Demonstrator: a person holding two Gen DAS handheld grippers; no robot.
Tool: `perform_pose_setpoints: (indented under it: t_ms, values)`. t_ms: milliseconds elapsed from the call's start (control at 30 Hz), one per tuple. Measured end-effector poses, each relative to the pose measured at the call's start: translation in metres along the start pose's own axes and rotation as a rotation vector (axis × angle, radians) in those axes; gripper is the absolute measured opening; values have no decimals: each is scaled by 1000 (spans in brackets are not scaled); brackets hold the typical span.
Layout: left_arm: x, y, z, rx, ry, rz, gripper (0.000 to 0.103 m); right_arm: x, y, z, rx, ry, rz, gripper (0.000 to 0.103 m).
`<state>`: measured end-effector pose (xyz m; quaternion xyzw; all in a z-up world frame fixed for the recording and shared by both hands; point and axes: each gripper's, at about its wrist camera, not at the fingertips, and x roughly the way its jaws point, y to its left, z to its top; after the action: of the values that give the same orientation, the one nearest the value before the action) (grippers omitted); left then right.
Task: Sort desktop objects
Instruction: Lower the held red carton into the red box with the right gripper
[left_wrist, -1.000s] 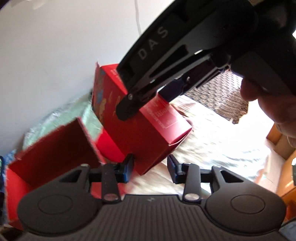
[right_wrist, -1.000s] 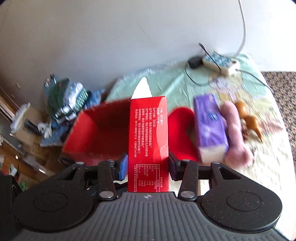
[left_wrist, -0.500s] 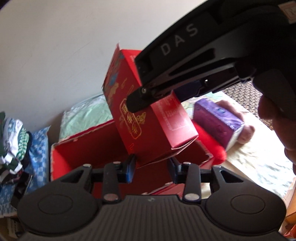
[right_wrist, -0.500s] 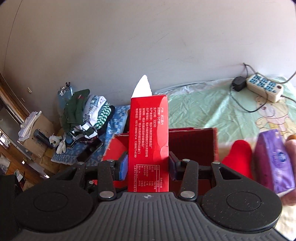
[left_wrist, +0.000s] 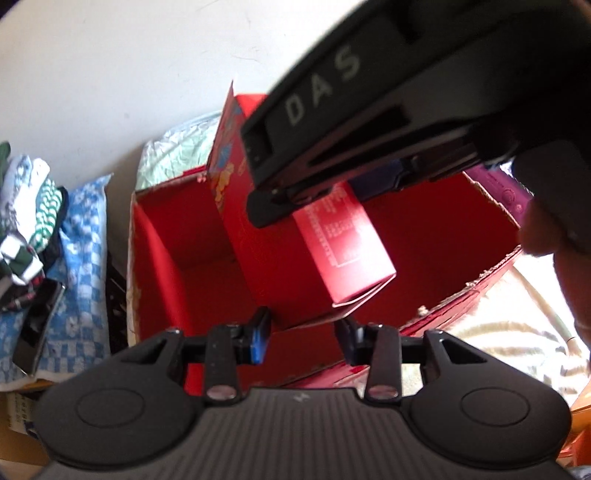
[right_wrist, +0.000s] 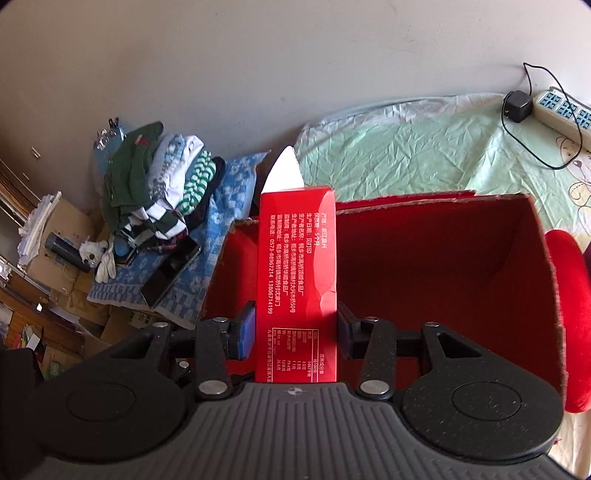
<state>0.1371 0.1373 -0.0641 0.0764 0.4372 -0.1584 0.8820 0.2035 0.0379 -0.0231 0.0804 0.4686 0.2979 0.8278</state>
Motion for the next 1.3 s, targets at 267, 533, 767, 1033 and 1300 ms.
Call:
perform_pose_setpoints:
  t_ms: [267, 533, 767, 1033, 1300]
  values:
    - [-2, 23, -1, -15, 21, -18, 53, 37, 13, 13, 19, 145, -12, 46]
    - [-15, 17, -5, 3, -8, -32, 58, 60, 30, 13, -22, 317, -33, 46]
    - [-13, 30, -5, -43, -6, -70, 59, 95, 36, 19, -87, 481, -70, 46]
    - [-22, 39, -9, -84, -10, -149, 57, 130, 45, 17, -161, 631, -54, 46]
    - [-31, 33, -10, -51, -52, -135, 74, 124, 30, 29, -197, 739, -48, 47]
